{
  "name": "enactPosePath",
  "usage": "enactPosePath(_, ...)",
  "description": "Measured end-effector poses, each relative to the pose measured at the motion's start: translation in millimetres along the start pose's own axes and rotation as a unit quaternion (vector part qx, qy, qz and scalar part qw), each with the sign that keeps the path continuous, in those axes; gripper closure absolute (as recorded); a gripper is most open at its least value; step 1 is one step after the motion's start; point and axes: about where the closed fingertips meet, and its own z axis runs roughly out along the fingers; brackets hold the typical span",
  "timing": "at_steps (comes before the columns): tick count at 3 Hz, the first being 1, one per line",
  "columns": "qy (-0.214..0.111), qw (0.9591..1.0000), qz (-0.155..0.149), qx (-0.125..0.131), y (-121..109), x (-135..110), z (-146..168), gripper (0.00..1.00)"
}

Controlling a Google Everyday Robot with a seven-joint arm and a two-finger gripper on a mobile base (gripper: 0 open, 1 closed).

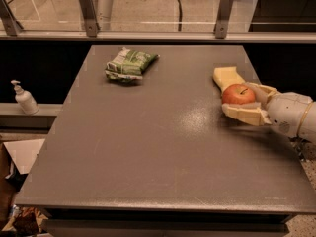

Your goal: Move apple near sponge

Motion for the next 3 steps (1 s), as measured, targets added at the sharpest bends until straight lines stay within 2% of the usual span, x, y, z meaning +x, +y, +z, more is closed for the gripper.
enactPosePath(3, 0.034, 0.9978, 0.009, 0.056, -52, 34, -3, 1.0)
